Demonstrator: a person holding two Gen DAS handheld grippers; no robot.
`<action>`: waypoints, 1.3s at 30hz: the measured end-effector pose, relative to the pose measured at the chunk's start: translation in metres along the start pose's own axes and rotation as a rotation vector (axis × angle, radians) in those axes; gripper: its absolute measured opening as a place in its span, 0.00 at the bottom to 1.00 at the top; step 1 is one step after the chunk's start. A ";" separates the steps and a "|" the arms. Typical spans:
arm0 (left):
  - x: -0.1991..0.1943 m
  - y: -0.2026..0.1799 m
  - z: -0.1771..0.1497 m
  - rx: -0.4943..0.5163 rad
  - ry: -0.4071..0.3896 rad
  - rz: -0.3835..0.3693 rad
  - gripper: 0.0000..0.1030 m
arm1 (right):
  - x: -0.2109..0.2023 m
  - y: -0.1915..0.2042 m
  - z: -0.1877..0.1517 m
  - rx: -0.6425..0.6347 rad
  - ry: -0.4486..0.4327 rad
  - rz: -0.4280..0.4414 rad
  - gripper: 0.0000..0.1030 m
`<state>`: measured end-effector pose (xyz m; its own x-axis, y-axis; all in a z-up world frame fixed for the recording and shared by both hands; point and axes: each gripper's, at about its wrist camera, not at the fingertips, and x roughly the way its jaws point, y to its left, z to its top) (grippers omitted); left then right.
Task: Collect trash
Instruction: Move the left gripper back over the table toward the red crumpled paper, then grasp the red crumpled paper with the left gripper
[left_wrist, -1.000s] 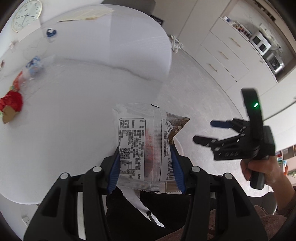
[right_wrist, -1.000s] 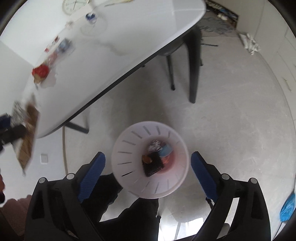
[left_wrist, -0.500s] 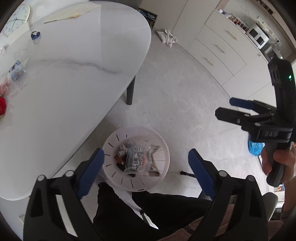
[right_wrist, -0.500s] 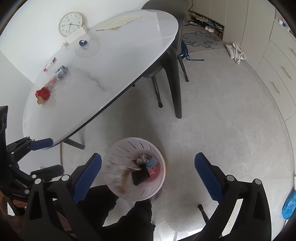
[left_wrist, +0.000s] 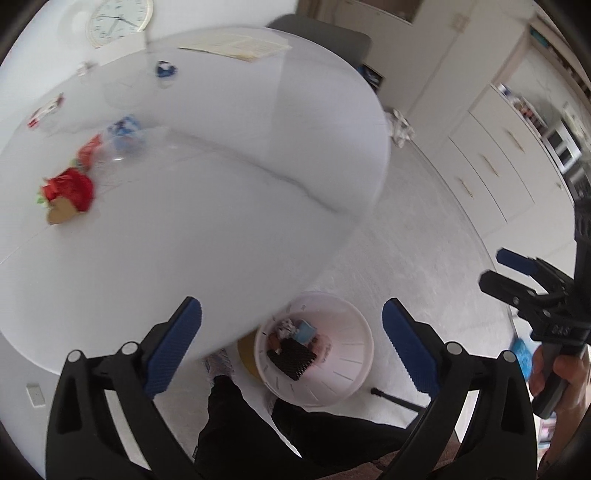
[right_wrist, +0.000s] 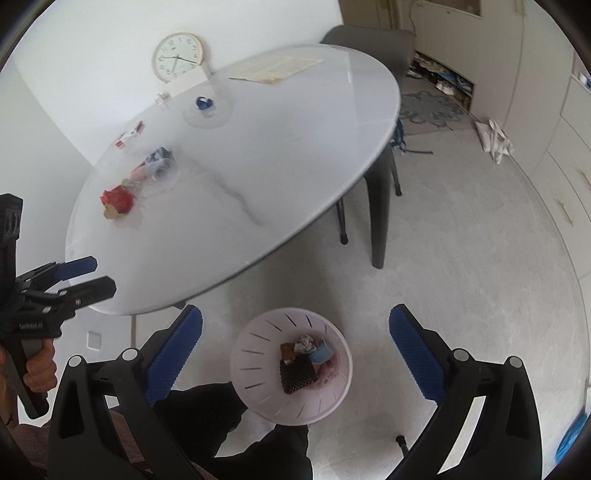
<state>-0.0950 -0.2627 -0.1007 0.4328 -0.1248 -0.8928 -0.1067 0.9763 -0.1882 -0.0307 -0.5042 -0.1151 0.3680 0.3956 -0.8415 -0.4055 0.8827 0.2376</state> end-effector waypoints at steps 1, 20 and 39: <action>-0.004 0.010 0.003 -0.021 -0.016 0.016 0.93 | 0.001 0.006 0.004 -0.012 -0.004 0.006 0.98; 0.004 0.244 0.078 -0.259 -0.071 0.279 0.93 | 0.070 0.144 0.093 -0.160 0.016 0.072 0.98; 0.082 0.298 0.121 -0.116 0.168 0.054 0.25 | 0.150 0.253 0.128 -0.279 0.079 0.149 0.98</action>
<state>0.0170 0.0400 -0.1800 0.2693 -0.1098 -0.9568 -0.2320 0.9568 -0.1751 0.0287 -0.1886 -0.1193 0.2260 0.4849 -0.8448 -0.6678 0.7086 0.2281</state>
